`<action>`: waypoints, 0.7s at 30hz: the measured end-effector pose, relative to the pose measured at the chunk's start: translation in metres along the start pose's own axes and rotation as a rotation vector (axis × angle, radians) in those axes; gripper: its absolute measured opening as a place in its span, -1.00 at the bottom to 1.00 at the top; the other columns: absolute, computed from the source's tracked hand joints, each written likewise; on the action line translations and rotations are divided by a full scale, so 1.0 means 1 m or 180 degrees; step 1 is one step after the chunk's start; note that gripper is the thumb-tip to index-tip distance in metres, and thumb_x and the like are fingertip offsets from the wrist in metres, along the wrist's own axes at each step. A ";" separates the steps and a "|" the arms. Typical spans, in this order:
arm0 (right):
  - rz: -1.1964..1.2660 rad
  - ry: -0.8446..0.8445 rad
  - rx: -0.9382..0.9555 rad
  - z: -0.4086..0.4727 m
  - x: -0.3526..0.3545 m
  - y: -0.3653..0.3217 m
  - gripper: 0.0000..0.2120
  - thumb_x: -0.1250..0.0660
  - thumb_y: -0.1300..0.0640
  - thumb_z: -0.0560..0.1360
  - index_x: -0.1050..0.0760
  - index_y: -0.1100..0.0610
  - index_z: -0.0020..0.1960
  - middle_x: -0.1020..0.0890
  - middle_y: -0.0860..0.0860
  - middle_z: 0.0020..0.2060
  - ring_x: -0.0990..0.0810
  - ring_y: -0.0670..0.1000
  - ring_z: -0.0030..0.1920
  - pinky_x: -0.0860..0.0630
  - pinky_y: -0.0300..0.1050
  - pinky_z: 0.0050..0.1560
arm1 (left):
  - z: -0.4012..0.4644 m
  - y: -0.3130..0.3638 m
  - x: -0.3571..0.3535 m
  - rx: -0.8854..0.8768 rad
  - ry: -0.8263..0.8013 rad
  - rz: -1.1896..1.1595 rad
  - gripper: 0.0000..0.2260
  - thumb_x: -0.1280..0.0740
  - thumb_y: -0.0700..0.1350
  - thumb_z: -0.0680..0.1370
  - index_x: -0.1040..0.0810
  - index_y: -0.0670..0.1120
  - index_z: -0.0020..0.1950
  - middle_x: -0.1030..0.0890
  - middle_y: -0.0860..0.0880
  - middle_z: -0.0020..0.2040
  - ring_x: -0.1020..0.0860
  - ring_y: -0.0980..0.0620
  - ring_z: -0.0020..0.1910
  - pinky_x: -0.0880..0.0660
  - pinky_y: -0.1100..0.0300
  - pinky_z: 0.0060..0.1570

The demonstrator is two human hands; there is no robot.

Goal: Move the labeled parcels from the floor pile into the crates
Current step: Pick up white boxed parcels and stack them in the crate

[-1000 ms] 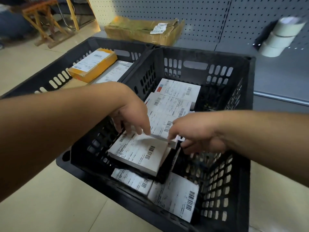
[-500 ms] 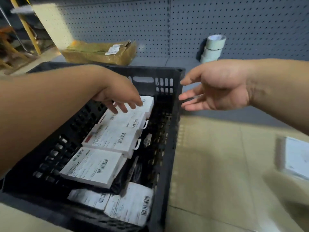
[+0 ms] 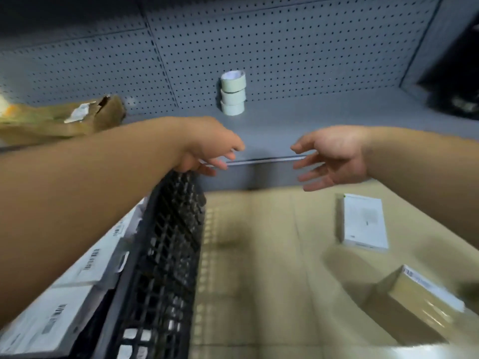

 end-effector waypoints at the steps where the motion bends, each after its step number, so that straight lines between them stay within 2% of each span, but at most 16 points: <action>1: -0.0014 0.0106 -0.0053 0.003 0.019 0.010 -0.84 -0.27 0.02 0.63 -0.49 0.07 0.15 -0.53 0.16 0.24 -0.56 0.23 0.20 -0.58 0.24 0.15 | 0.006 0.007 -0.015 0.0007 -0.0045 -0.0031 -0.81 -0.35 0.00 0.63 -0.54 -0.03 0.21 -0.66 -0.02 0.11 -0.65 0.00 0.02 -0.57 0.06 0.00; 4: -0.0055 0.0382 -0.0252 0.011 0.070 0.037 -0.66 -0.28 0.00 0.63 -0.43 0.12 0.34 -0.55 0.15 0.18 -0.59 0.24 0.16 -0.60 0.24 0.13 | 0.021 0.024 -0.058 0.0105 -0.0222 -0.0132 -0.76 -0.36 -0.01 0.63 -0.51 -0.05 0.26 -0.65 -0.03 0.12 -0.66 -0.03 0.04 -0.64 0.07 -0.02; 6: -0.0062 0.0538 -0.0356 0.015 0.096 0.053 -0.63 -0.27 0.00 0.63 -0.40 0.12 0.38 -0.55 0.14 0.13 -0.60 0.25 0.13 -0.60 0.23 0.11 | 0.029 0.032 -0.084 0.0193 -0.0364 -0.0233 -0.79 -0.36 -0.02 0.63 -0.50 -0.05 0.23 -0.63 -0.04 0.14 -0.65 -0.07 0.07 -0.65 0.03 0.04; 10: -0.0048 0.0761 -0.0519 0.025 0.134 0.083 -0.67 -0.25 -0.02 0.64 -0.41 0.07 0.36 -0.54 0.16 0.14 -0.59 0.28 0.13 -0.58 0.25 0.16 | 0.042 0.040 -0.130 0.0282 -0.0634 -0.0496 -0.82 -0.32 -0.03 0.65 -0.48 -0.03 0.22 -0.59 -0.04 0.15 -0.62 -0.05 0.02 -0.60 0.08 -0.02; 14: -0.0004 0.0868 -0.0674 0.040 0.158 0.110 -0.70 -0.26 -0.02 0.63 -0.41 0.08 0.30 -0.56 0.18 0.15 -0.61 0.28 0.08 -0.59 0.20 0.06 | 0.056 0.047 -0.173 0.0356 -0.0719 -0.0626 -0.91 -0.30 -0.01 0.66 -0.50 -0.01 0.10 -0.60 -0.01 0.10 -0.62 -0.05 0.14 -0.59 0.03 0.16; 17: 0.0034 0.0862 -0.0797 0.053 0.168 0.133 -0.68 -0.26 -0.04 0.63 -0.41 0.12 0.29 -0.57 0.18 0.14 -0.62 0.27 0.07 -0.60 0.17 0.07 | 0.068 0.049 -0.205 0.0438 -0.0721 -0.0839 -0.83 -0.31 -0.01 0.65 -0.53 -0.05 0.19 -0.61 -0.06 0.13 -0.64 -0.09 0.13 -0.60 0.02 0.16; 21: 0.0084 0.0783 -0.0906 0.068 0.177 0.162 -0.76 -0.23 -0.06 0.64 -0.42 0.09 0.16 -0.56 0.16 0.17 -0.62 0.26 0.11 -0.58 0.13 0.07 | 0.081 0.049 -0.247 0.0651 -0.0813 -0.1077 -0.82 -0.29 -0.02 0.66 -0.53 -0.06 0.21 -0.61 -0.07 0.14 -0.64 -0.08 0.10 -0.61 0.04 0.14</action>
Point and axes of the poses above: each hand's wrist, its own z-axis towards the middle knuckle, its own x-axis out of the back of the hand, y = z × x, the point moved 1 cm from there along z, towards the middle knuckle
